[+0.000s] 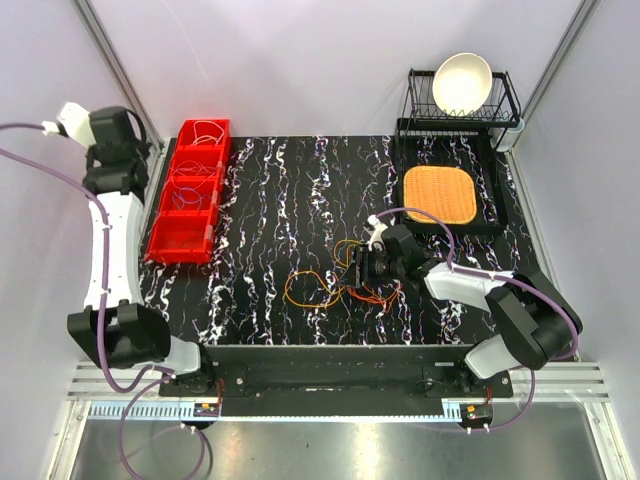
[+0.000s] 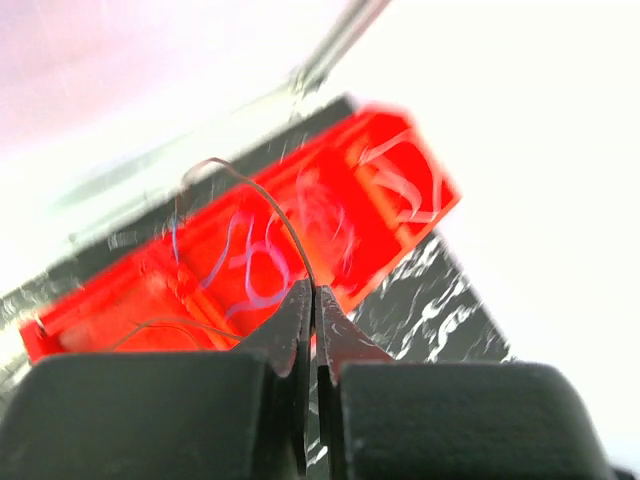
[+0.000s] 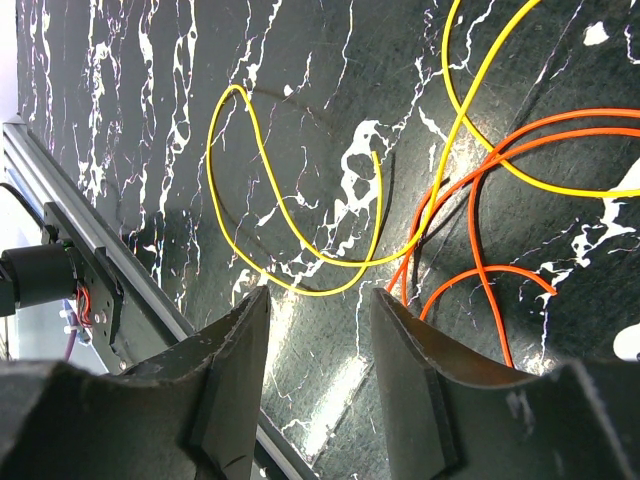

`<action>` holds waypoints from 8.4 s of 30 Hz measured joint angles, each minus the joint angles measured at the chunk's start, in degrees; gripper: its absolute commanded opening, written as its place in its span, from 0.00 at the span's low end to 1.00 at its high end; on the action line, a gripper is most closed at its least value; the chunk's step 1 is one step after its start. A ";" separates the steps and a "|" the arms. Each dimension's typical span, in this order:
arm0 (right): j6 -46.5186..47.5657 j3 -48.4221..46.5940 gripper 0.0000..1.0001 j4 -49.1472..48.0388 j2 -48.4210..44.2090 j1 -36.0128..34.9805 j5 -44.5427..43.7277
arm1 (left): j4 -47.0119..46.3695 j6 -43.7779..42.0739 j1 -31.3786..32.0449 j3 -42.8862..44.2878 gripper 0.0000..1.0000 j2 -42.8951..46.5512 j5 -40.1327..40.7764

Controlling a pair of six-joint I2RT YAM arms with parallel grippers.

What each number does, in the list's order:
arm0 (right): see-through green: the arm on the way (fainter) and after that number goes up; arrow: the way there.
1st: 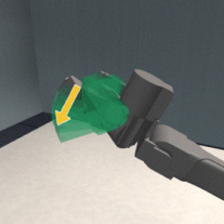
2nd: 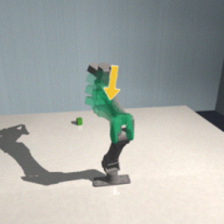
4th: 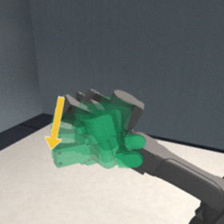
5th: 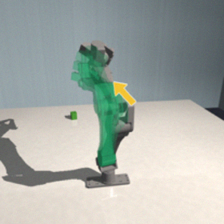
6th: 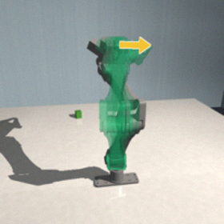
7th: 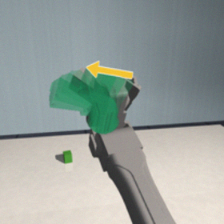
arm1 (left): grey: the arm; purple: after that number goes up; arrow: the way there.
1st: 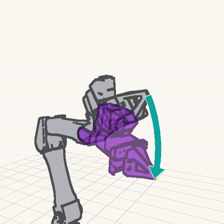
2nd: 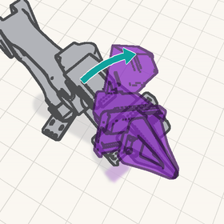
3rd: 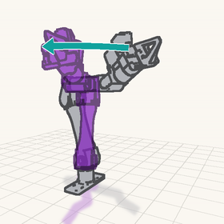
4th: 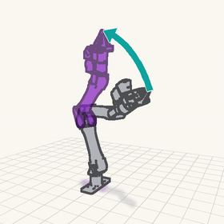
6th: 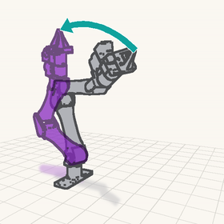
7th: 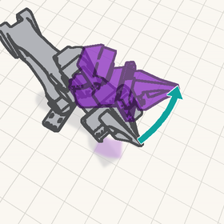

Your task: Untangle the cables

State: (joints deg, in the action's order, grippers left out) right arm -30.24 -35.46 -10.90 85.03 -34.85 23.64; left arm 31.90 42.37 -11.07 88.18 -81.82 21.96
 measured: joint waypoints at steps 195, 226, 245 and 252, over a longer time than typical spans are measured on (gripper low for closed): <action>-0.02 -0.98 0.50 0.00 1.29 0.02 -0.07 | -9.86 2.91 -1.64 -33.07 0.34 -8.07 -22.97; -0.02 -0.96 0.50 0.02 1.29 0.02 -0.13 | 4.76 -11.08 17.25 -25.46 0.73 9.81 -20.02; -0.87 3.08 0.51 -2.36 -5.46 0.04 -2.03 | -5.64 -6.47 44.24 -31.61 0.63 -4.98 -19.37; -0.35 2.64 0.55 -2.75 -4.79 0.04 -0.24 | -9.03 -4.66 45.72 -32.11 0.63 -6.71 -18.93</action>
State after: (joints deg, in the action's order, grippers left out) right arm -30.59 -32.82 -13.65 80.25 -34.81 23.40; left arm 22.87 37.71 34.65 56.07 -88.53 3.03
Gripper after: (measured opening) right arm 0.541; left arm 0.623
